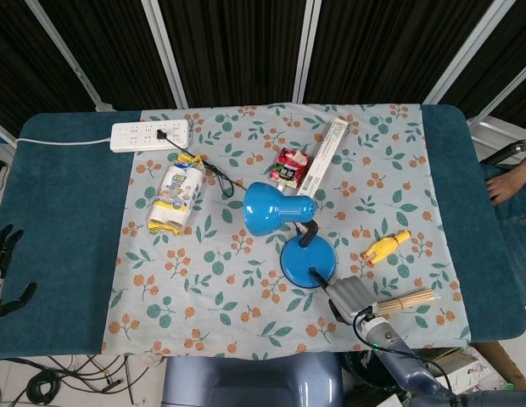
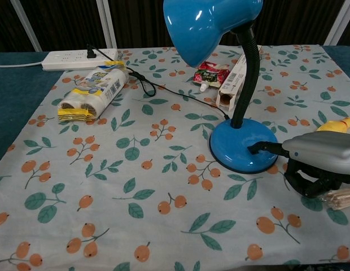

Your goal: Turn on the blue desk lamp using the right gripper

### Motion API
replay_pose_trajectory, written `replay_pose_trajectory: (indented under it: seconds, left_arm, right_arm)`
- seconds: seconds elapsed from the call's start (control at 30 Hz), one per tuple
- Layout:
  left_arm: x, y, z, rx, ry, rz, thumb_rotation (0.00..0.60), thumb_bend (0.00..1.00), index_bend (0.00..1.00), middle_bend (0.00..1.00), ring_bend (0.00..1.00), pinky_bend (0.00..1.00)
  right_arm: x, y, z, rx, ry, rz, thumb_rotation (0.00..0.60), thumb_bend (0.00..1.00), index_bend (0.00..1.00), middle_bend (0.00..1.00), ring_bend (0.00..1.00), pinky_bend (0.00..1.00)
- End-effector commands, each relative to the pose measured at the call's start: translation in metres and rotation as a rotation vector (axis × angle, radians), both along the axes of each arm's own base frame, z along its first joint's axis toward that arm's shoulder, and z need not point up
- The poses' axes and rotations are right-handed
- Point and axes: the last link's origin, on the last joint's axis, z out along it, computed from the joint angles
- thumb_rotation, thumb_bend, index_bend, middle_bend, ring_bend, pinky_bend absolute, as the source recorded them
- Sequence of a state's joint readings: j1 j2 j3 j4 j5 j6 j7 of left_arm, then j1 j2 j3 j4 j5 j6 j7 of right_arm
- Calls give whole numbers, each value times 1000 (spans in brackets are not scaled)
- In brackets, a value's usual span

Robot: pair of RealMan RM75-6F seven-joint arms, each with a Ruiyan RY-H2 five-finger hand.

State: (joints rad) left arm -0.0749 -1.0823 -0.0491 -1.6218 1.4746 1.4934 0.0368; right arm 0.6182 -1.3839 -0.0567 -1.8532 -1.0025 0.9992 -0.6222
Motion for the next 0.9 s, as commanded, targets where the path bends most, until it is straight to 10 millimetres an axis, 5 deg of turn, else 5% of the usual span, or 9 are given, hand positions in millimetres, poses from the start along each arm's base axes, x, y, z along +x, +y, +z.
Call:
replay_pose_trajectory:
  seconds: [0.03, 0.33, 0.57, 0.73, 0.9]
  left_arm:
    - [0, 0, 0, -1, 0, 0, 600, 291, 20, 0, 14, 0]
    - [0, 0, 0, 0, 0, -3, 600, 291, 20, 0, 14, 0]
    - [0, 0, 0, 0, 0, -3, 600, 291, 20, 0, 15, 0]
    - [0, 0, 0, 0, 0, -4, 600, 291, 20, 0, 14, 0]
    - [1, -1, -1, -2, 3, -5, 600, 292, 20, 0, 14, 0]
  right_arm:
    - [-1, 1, -1, 4, 3, -1, 600, 684, 100, 805, 871, 791]
    - [-2, 2, -1, 9, 11, -4, 600, 684, 151, 805, 871, 791]
    - [3, -3, 8, -35, -10, 1, 600, 646, 10, 780, 856, 787]
    - [11, -8, 35, -138, -70, 1, 600, 574, 0, 687, 790, 712]
    - [10, -8, 70, -230, -87, -4, 600, 479, 0, 532, 672, 522]
